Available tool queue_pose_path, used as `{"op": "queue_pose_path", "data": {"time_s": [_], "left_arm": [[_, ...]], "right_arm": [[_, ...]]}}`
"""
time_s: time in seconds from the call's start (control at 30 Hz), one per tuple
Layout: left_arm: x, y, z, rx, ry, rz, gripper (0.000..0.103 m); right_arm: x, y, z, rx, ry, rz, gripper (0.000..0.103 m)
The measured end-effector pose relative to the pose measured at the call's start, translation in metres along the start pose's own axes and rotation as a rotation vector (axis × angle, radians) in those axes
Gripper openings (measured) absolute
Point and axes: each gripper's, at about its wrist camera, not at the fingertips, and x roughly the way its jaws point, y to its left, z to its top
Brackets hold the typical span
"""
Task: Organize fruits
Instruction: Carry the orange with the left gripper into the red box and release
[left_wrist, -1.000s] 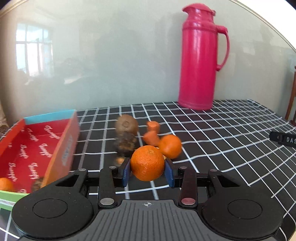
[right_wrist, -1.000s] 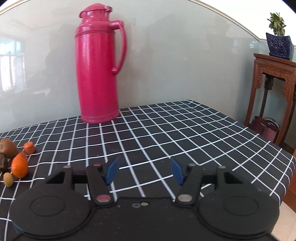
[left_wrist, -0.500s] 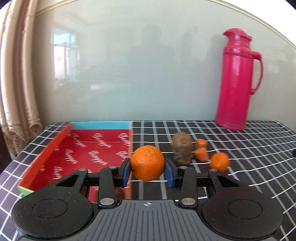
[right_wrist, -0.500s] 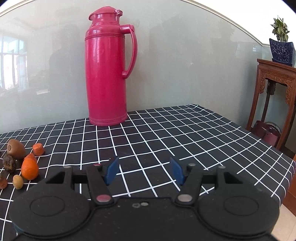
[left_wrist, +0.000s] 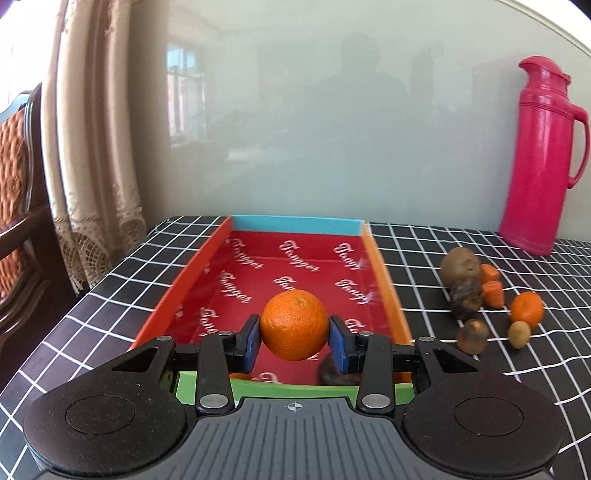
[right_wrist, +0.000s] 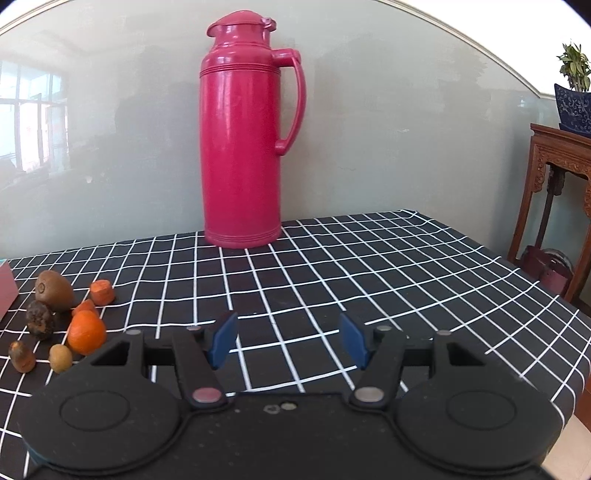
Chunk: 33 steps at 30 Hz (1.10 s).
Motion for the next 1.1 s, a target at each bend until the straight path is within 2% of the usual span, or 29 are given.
{"op": "queue_pose_path", "data": {"time_s": [0.17, 0.23, 0.37, 0.43, 0.57, 0.73, 1.1], "left_arm": [[0.002, 0.009, -0.003, -0.011, 0.016, 0.027, 0.039], [0.002, 0.012, -0.005, -0.019, 0.009, 0.023, 0.049], [-0.004, 0.013, -0.005, -0.016, -0.013, 0.029, 0.062], [-0.007, 0.014, -0.005, -0.016, -0.03, 0.035, 0.075], [-0.014, 0.015, -0.004, -0.009, -0.066, 0.047, 0.087], [-0.017, 0.022, -0.003, -0.017, -0.083, 0.058, 0.091], [-0.023, 0.049, -0.009, -0.034, -0.085, 0.096, 0.092]], "right_arm": [[-0.002, 0.008, 0.0, -0.011, -0.003, 0.01, 0.062], [-0.002, 0.011, 0.001, -0.013, -0.007, 0.011, 0.063], [-0.001, 0.016, 0.001, -0.02, -0.003, 0.019, 0.063], [-0.002, 0.018, 0.002, -0.023, -0.005, 0.024, 0.063], [-0.003, 0.025, 0.002, -0.032, -0.009, 0.037, 0.063], [-0.005, 0.037, 0.003, -0.047, -0.017, 0.061, 0.063], [-0.01, 0.079, -0.002, -0.091, -0.029, 0.141, 0.063]]}}
